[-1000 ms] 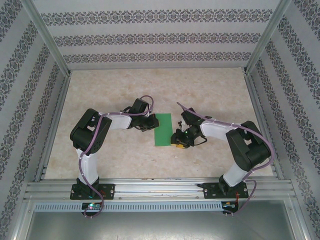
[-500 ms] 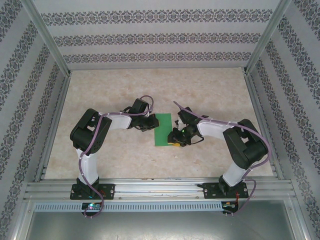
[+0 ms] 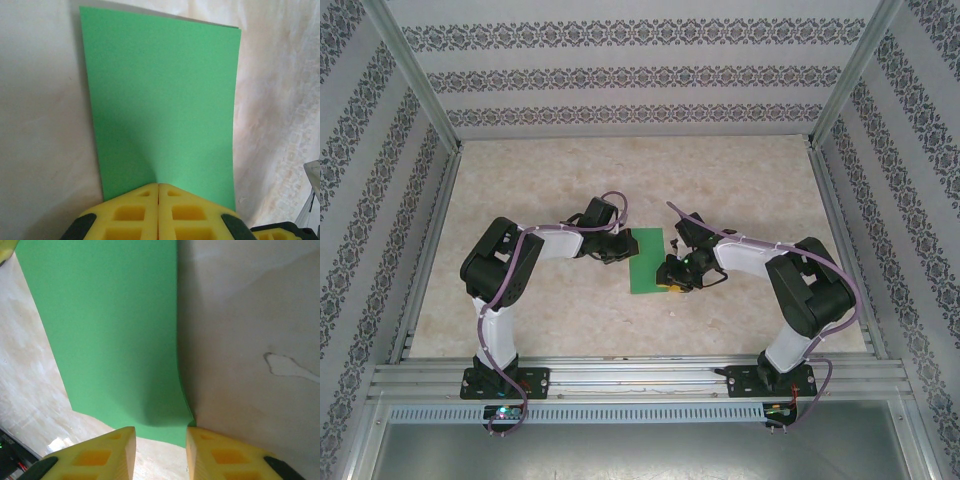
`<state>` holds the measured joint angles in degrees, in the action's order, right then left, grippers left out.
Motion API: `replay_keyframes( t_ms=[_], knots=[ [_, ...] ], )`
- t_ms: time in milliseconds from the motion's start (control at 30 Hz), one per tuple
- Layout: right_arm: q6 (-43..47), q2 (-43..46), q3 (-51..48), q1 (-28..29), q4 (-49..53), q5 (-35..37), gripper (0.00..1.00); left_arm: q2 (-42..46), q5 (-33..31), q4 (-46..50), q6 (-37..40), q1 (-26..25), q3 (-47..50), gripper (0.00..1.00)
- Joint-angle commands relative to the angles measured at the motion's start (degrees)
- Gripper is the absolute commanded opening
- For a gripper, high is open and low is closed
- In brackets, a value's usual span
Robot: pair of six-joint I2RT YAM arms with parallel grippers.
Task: Fold a paper plane with a square sheet of paper (fold left side to right side)
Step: Fold the triangle a second time at the center of the table.
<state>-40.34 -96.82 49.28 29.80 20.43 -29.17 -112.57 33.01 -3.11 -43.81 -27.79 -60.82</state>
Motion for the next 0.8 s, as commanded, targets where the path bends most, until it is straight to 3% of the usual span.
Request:
replay_keyframes(
  t_ms=[0, 333, 767],
  knots=[
    [0.4, -0.7, 0.2, 0.8, 1.1, 1.1, 0.29, 2.4, 1.3, 5.2, 1.2, -0.9, -2.4, 0.07],
    [0.5, -1.4, -0.4, 1.1, 1.4, 2.0, 0.28, 7.6, 1.2, 9.3, 2.0, -1.1, 0.3, 0.10],
    [0.6, -1.4, -0.4, 1.2, 1.6, 2.4, 0.28, 6.3, 1.4, 11.3, 1.8, -3.1, 3.7, 0.09]
  ],
)
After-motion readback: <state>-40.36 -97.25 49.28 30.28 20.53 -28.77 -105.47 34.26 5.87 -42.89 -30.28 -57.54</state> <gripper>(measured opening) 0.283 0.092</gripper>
